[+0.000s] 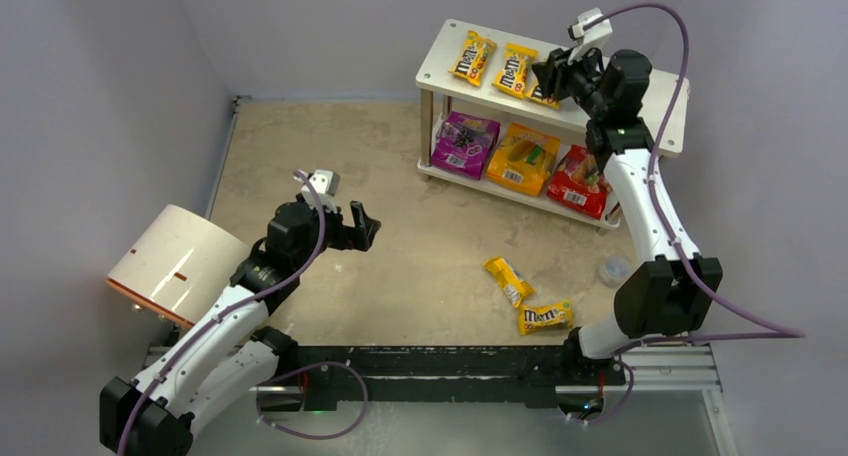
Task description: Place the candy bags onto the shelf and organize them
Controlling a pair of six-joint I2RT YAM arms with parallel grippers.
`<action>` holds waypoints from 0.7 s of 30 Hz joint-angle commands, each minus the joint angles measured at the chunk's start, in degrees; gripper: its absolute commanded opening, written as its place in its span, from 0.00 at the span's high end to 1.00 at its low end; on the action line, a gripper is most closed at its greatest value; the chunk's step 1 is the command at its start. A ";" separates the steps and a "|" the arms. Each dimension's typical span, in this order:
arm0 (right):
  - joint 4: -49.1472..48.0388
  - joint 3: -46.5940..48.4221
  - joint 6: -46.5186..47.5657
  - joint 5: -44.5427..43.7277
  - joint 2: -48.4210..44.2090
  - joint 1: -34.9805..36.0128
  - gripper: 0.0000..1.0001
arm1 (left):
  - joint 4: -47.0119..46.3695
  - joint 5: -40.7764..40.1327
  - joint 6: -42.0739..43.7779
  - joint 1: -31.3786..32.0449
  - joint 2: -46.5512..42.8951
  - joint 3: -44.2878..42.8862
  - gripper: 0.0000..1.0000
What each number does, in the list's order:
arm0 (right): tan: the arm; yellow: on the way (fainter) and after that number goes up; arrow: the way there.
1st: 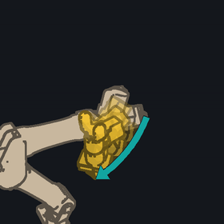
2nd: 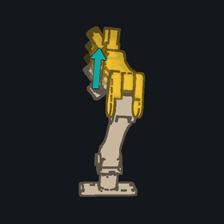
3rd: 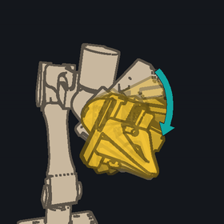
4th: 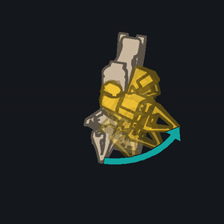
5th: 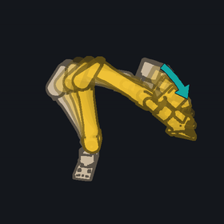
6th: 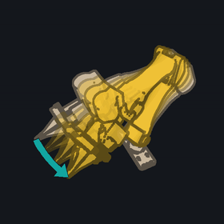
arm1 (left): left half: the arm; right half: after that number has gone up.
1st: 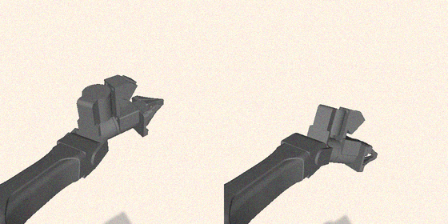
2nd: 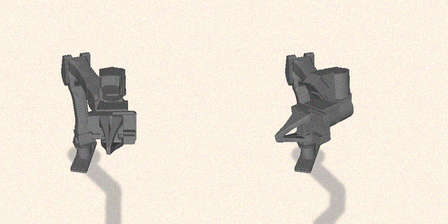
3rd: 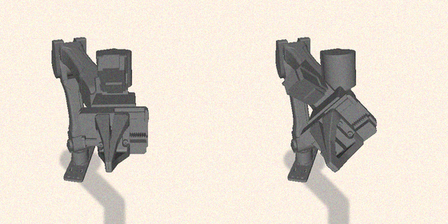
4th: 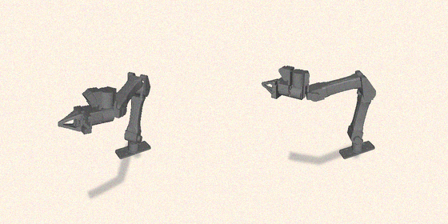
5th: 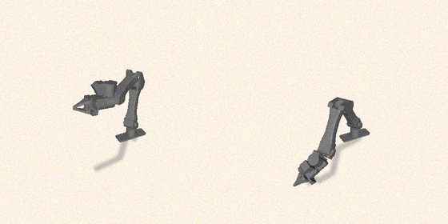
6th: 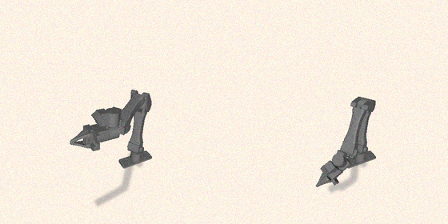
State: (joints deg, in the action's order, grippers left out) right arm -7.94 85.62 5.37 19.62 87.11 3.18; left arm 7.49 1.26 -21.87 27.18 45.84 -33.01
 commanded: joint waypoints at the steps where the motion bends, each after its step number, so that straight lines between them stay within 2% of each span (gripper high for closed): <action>1: -0.20 0.18 3.96 6.83 -1.70 -0.19 0.54 | -0.95 -0.08 0.60 0.15 -0.83 -2.05 0.00; 4: -1.69 -0.54 4.61 6.41 -3.46 -0.20 0.53 | -1.24 0.40 0.69 0.15 -0.83 -1.97 0.00; 7: -2.01 0.91 4.86 5.53 -4.58 -0.19 0.44 | -1.42 0.76 0.69 0.15 -0.72 -1.97 0.00; 9: -1.67 3.28 4.75 3.96 -4.87 -0.20 0.41 | -1.42 0.93 0.64 0.13 -0.67 -1.97 0.00; 11: -2.11 5.89 4.80 1.78 -5.21 -0.20 0.33 | -1.38 1.03 0.60 0.15 -0.71 -2.05 0.00; 14: -2.07 8.50 3.94 0.56 -6.01 -0.25 0.28 | -1.38 1.10 0.51 0.14 -0.80 -2.05 0.00; 16: -1.58 8.89 2.52 -0.12 -7.73 -0.20 0.16 | -1.33 1.27 0.35 0.15 -0.97 -2.05 0.00; 18: -1.13 7.23 0.18 2.79 -10.77 -0.12 0.02 | -1.38 1.14 0.14 0.15 -1.01 -2.05 0.00; 21: 4.80 3.76 -1.83 6.33 -16.37 3.47 0.01 | -1.57 1.37 -0.33 0.11 -0.99 -2.05 0.00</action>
State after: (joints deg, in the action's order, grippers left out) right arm -6.74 91.26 6.90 22.46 78.78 3.14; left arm 7.44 1.76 -21.89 27.18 45.71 -33.01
